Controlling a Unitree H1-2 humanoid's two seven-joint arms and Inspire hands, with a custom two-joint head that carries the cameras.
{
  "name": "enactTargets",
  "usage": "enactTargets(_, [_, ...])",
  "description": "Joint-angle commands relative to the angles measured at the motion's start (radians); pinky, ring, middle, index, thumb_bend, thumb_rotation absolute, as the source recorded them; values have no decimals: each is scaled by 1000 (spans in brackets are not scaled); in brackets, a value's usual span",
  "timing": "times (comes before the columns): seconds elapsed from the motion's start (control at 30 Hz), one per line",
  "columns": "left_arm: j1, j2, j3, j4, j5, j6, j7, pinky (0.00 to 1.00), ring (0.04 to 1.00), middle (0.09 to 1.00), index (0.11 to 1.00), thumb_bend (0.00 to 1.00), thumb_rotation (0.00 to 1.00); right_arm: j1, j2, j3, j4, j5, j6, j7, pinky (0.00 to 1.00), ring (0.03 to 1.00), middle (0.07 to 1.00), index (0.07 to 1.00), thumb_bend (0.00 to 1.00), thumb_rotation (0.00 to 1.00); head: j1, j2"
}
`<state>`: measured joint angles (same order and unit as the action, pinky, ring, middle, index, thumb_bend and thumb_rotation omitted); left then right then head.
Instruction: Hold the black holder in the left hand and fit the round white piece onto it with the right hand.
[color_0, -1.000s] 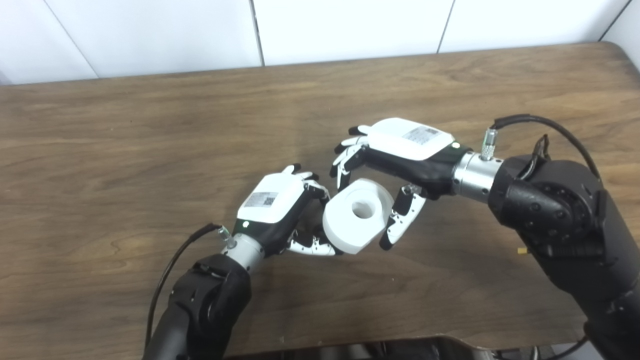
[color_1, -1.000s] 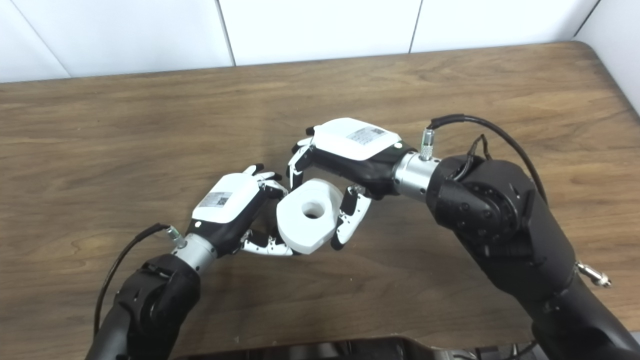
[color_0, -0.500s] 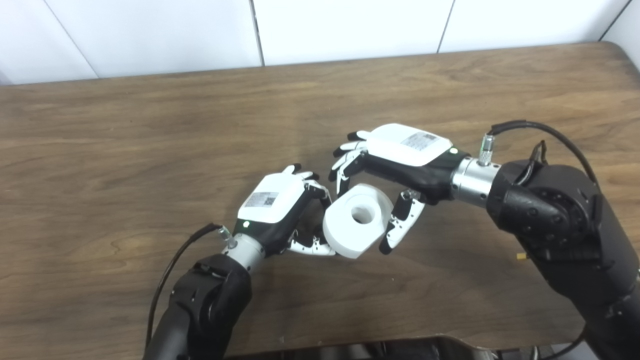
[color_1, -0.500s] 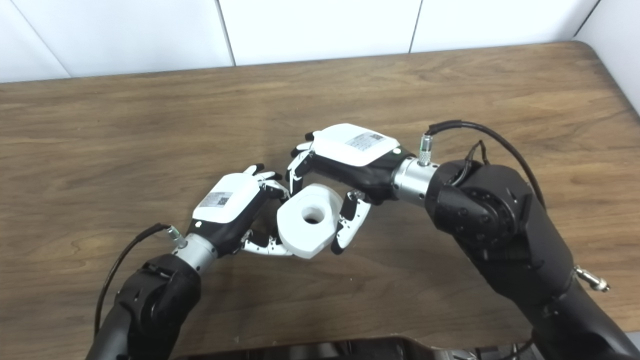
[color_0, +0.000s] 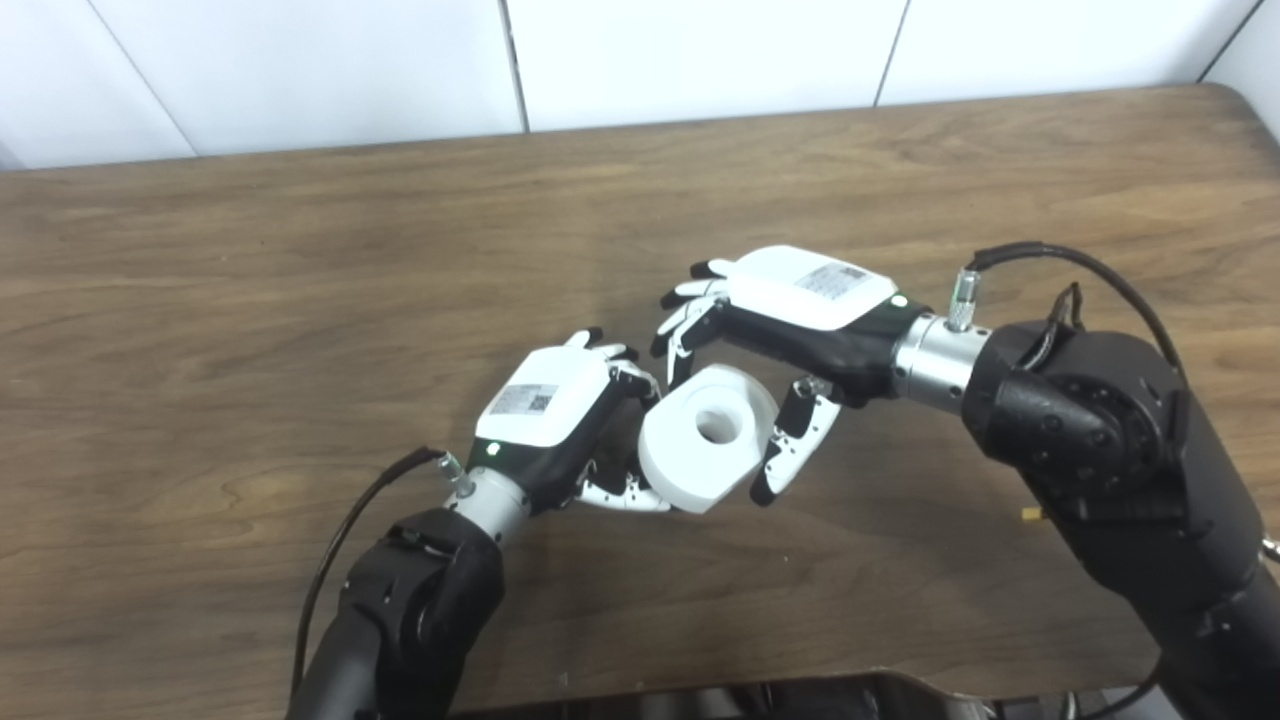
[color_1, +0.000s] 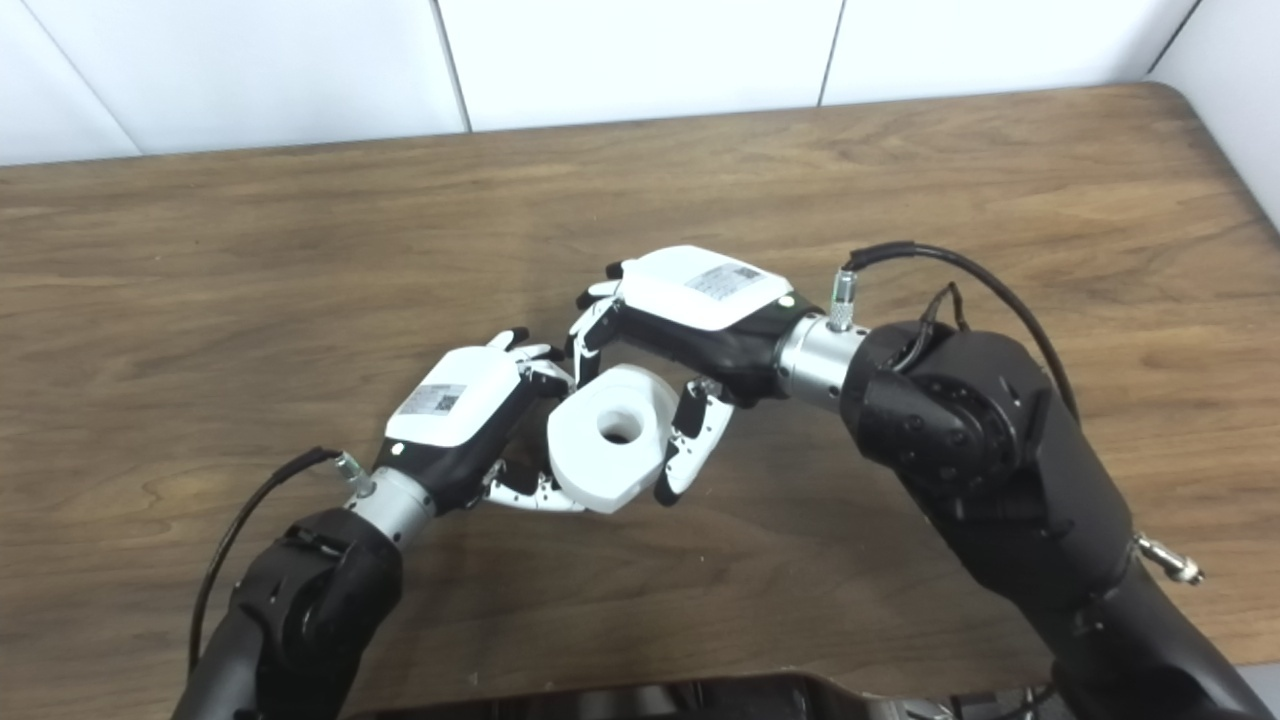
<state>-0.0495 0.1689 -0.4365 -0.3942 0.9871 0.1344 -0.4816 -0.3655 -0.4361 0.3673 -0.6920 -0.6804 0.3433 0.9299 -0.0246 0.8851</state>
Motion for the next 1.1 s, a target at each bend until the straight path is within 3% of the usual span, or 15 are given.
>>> enactTargets(0.0, [-6, -1, -10, 7, 2, -3, -7, 989, 886, 792, 486, 521, 61, -24, 7, -3, -10, -11, -19, -22, 1000, 920, 795, 482, 525, 142, -1, 0])
enactTargets(1.07, [1, -2, -15, -4, 4, 3, -7, 986, 890, 796, 487, 521, 62, -14, 31, 5, 26, -49, -70, -39, 1000, 921, 793, 482, 525, 140, 1, 5])
